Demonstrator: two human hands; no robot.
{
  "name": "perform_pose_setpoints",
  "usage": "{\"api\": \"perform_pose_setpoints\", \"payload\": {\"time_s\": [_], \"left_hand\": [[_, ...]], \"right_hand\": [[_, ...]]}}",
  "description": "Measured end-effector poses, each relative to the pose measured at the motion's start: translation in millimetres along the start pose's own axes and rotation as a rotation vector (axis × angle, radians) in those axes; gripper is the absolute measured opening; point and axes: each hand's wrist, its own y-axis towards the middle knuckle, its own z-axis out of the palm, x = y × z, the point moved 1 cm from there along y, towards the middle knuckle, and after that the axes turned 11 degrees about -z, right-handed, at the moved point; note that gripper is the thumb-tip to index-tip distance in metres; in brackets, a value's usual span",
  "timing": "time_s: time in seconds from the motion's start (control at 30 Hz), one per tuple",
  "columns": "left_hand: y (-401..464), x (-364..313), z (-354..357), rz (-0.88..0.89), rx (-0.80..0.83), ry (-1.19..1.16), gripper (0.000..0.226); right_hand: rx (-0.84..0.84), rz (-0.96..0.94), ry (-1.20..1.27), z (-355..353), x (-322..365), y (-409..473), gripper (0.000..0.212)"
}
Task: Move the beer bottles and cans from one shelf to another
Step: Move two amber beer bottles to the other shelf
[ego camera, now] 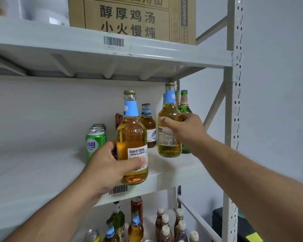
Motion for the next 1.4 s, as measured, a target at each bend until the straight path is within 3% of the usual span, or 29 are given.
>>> {"api": "perform_pose_setpoints", "payload": {"time_s": [0.13, 0.73, 0.83, 1.0, 1.2, 1.27, 1.37, 1.4], "left_hand": [[11, 1, -1, 0.0, -0.034, 0.0, 0.046], [27, 2, 5, -0.069, -0.055, -0.032, 0.069], [28, -1, 12, -0.072, -0.089, -0.052, 0.057], [30, -3, 22, -0.084, -0.127, -0.045, 0.057], [31, -6, 35, -0.082, -0.146, -0.056, 0.053], [33, -7, 39, -0.079, -0.144, -0.058, 0.053], [36, -9, 47, -0.074, -0.14, -0.047, 0.054], [38, -10, 49, -0.067, -0.139, -0.044, 0.054]], "right_hand": [[0.001, 0.025, 0.008, 17, -27, 22, 0.029], [0.057, 0.179, -0.005, 70, -111, 95, 0.047], [0.084, 0.19, 0.005, 71, -117, 99, 0.046], [0.141, 0.201, 0.095, 71, -129, 106, 0.077], [0.19, 0.208, 0.143, 67, -126, 105, 0.047], [0.22, 0.208, 0.145, 66, -127, 106, 0.056], [0.255, 0.199, 0.116, 60, -120, 105, 0.094], [0.258, 0.193, 0.081, 56, -112, 101, 0.094]]}}
